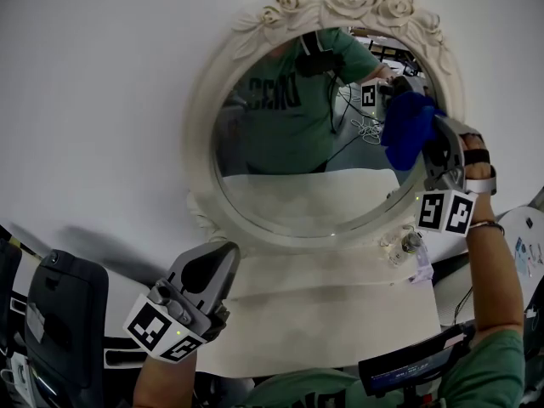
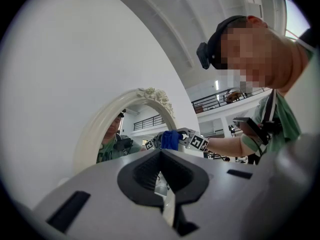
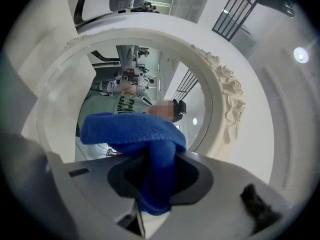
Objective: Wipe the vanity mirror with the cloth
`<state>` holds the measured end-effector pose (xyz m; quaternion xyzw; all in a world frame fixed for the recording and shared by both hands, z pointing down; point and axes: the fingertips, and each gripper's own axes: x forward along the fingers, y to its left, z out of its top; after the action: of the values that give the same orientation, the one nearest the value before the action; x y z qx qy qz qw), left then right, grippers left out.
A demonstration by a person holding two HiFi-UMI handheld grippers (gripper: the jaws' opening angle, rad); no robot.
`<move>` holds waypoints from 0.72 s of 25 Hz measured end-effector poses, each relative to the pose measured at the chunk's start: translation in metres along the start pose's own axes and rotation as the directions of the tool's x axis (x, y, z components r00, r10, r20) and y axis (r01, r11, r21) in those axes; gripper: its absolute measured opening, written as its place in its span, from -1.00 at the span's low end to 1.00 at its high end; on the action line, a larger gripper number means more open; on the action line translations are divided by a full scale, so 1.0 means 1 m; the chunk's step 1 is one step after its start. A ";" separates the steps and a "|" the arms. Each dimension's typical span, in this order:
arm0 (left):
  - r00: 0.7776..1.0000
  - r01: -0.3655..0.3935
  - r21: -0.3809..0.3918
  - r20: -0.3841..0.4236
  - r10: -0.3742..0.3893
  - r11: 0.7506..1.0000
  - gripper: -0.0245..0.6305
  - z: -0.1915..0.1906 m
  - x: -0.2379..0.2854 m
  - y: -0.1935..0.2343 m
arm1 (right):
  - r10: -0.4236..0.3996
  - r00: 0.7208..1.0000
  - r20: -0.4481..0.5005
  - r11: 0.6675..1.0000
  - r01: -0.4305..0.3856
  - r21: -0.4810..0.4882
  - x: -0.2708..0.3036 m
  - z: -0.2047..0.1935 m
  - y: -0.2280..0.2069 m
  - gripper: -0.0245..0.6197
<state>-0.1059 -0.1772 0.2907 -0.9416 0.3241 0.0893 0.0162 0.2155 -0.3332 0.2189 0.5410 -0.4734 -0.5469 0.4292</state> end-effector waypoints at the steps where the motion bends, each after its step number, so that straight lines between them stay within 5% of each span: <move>1: 1.000 -0.001 0.000 0.000 0.001 1.000 -0.93 0.000 -0.001 0.000 | 0.002 1.000 -0.011 1.000 -0.002 0.003 0.000 0.000 0.000 -0.59; 4: 1.000 -0.005 -0.002 -0.001 0.005 1.000 -0.93 0.000 -0.003 0.001 | 0.012 1.000 -0.010 0.998 -0.011 0.061 -0.001 0.012 -0.003 -0.59; 7: 1.000 -0.009 -0.010 -0.004 0.009 1.000 -0.93 -0.002 -0.004 0.003 | 0.007 0.992 0.130 0.995 -0.020 0.101 -0.007 0.064 -0.004 -0.59; 13: 1.000 -0.012 -0.015 -0.005 0.012 1.000 -0.93 -0.004 -0.003 0.005 | 0.023 0.915 0.402 0.994 -0.062 0.086 -0.008 0.211 0.005 -0.59; 18: 1.000 -0.011 -0.018 -0.008 0.011 1.000 -0.93 -0.005 -0.004 0.006 | 0.053 0.854 0.518 0.997 -0.075 0.022 -0.008 0.307 0.018 -0.59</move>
<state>-0.1115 -0.1801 0.2967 -0.9403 0.3286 0.0884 0.0060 -0.0917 -0.3120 0.2276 0.3671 -0.6002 -0.6475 0.2930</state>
